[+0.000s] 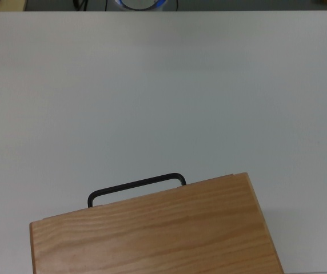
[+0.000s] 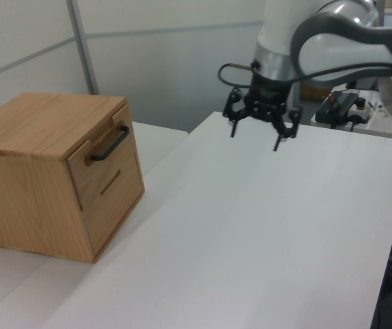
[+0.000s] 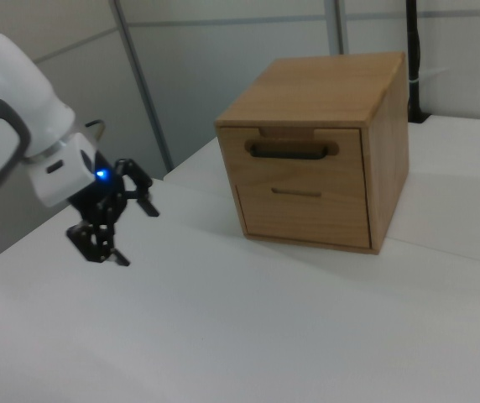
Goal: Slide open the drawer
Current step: 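Swing the gripper around toward the cabinet's upper drawer handle, then lower the gripper onto the black bar handle and close it, then pull the handle outward, sliding the upper drawer out of the cabinet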
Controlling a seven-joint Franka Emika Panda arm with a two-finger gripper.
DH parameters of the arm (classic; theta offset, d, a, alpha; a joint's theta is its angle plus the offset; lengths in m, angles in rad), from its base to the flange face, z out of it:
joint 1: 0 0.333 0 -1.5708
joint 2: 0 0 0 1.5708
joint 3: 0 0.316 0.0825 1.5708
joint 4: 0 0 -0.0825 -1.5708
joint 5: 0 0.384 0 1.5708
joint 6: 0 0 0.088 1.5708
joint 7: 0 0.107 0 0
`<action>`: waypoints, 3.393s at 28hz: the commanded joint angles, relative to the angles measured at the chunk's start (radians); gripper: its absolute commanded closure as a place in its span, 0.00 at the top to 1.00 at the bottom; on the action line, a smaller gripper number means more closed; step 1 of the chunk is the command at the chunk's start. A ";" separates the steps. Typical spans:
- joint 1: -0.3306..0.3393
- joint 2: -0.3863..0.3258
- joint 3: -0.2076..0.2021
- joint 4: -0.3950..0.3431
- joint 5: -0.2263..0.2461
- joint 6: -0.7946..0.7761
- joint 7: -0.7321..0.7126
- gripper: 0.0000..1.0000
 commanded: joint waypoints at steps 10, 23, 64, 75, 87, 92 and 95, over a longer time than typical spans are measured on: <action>0.007 0.273 0.002 0.112 0.014 0.419 0.065 1.00; 0.004 0.572 0.002 0.382 -0.004 0.592 0.054 1.00; 0.009 0.899 0.038 0.614 -0.128 0.818 0.049 0.25; 0.001 0.884 0.041 0.608 -0.147 0.813 0.049 0.00; -0.016 0.815 0.039 0.586 -0.144 0.735 0.046 0.00; -0.019 0.789 0.039 0.560 -0.150 0.622 0.023 0.00; -0.028 0.773 0.039 0.559 -0.150 0.559 0.022 0.00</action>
